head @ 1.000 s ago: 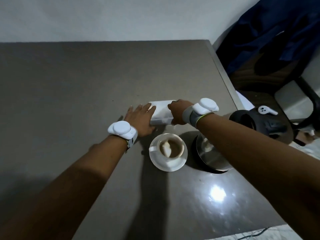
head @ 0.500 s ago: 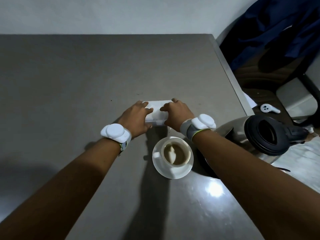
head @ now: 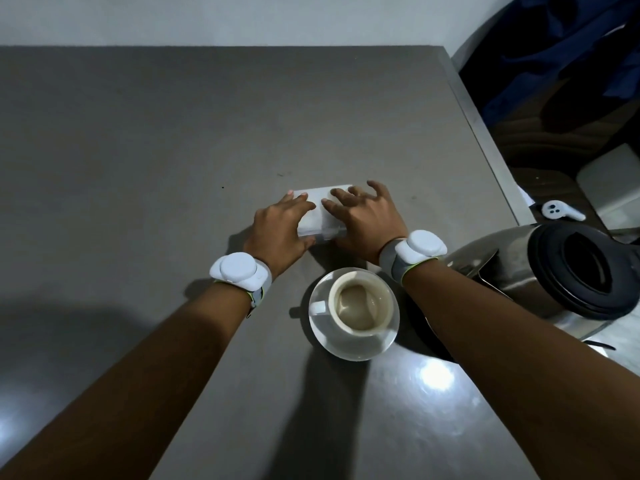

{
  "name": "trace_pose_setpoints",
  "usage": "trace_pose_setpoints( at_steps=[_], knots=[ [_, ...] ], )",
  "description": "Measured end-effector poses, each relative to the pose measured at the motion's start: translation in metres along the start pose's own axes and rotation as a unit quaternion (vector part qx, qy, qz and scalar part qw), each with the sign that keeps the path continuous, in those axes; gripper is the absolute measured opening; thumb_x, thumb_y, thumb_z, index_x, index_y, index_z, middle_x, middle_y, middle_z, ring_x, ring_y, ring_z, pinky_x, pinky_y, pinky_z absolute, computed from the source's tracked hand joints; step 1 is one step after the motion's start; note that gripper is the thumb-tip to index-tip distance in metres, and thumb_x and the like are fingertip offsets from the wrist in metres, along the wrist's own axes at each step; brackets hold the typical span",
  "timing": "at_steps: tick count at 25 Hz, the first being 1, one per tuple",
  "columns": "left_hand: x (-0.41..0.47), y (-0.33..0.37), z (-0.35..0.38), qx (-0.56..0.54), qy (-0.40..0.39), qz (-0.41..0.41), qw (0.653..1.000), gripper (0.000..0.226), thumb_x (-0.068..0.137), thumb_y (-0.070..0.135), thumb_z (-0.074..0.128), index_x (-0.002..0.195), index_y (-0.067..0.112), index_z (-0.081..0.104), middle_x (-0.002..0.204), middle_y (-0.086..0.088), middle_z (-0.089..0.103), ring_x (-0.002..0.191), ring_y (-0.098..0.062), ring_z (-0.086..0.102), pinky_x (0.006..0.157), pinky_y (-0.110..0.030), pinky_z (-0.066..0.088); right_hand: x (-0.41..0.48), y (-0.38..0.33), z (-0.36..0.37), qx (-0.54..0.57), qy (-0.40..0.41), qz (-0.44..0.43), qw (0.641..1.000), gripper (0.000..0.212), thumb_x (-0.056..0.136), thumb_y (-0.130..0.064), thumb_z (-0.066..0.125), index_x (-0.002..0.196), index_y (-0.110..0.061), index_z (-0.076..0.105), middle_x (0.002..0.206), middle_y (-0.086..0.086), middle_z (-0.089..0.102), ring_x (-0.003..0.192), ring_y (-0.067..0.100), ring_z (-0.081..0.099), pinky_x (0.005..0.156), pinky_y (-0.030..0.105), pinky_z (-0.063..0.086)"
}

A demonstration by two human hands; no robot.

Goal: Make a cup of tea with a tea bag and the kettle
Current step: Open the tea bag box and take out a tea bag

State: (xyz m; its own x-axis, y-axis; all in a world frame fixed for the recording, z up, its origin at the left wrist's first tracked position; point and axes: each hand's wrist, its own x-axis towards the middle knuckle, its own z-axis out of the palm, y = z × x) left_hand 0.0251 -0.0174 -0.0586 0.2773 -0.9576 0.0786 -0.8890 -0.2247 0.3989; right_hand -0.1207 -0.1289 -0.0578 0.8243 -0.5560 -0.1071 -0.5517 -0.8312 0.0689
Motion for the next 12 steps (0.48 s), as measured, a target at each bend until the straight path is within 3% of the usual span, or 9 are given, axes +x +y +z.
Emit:
trace_pose_setpoints(
  at_steps=[3,5,8,12],
  knots=[
    [0.001,0.002,0.0,-0.001,0.0,-0.008,1.0,0.058,0.075,0.023,0.084,0.128,0.011,0.065,0.143,-0.011,0.057,0.137,-0.032,0.048,0.111,-0.046,0.04,0.002,-0.004,-0.001,-0.031,-0.009,-0.017,0.999,0.072,0.09,-0.052,0.055,0.151,-0.017,0.04,0.157,0.013,0.04,0.141,0.037,0.041,0.12,0.052,0.015],
    [0.003,0.003,0.0,0.009,-0.009,-0.015,1.0,0.057,0.075,0.023,0.084,0.128,0.012,0.065,0.144,-0.01,0.055,0.138,-0.031,0.048,0.112,-0.045,0.039,0.003,-0.007,-0.003,-0.049,-0.033,-0.022,0.998,0.076,0.089,-0.052,0.057,0.15,-0.012,0.038,0.157,0.016,0.038,0.14,0.04,0.041,0.115,0.052,0.026],
    [0.005,0.003,-0.002,0.02,-0.029,-0.009,0.999,0.058,0.076,0.024,0.083,0.13,0.015,0.064,0.147,-0.008,0.053,0.14,-0.028,0.046,0.114,-0.044,0.039,0.004,-0.01,-0.009,-0.067,-0.069,-0.027,0.995,0.081,0.088,-0.052,0.06,0.149,-0.004,0.036,0.155,0.021,0.036,0.135,0.046,0.042,0.096,0.051,0.047],
    [0.007,0.004,-0.003,0.041,-0.047,0.002,0.998,0.059,0.078,0.026,0.081,0.133,0.015,0.062,0.148,-0.01,0.051,0.138,-0.031,0.047,0.114,-0.046,0.04,0.004,-0.011,-0.012,-0.096,-0.094,-0.043,0.99,0.08,0.088,-0.052,0.061,0.143,0.002,0.04,0.147,0.026,0.043,0.127,0.049,0.048,0.09,0.052,0.051]
  ],
)
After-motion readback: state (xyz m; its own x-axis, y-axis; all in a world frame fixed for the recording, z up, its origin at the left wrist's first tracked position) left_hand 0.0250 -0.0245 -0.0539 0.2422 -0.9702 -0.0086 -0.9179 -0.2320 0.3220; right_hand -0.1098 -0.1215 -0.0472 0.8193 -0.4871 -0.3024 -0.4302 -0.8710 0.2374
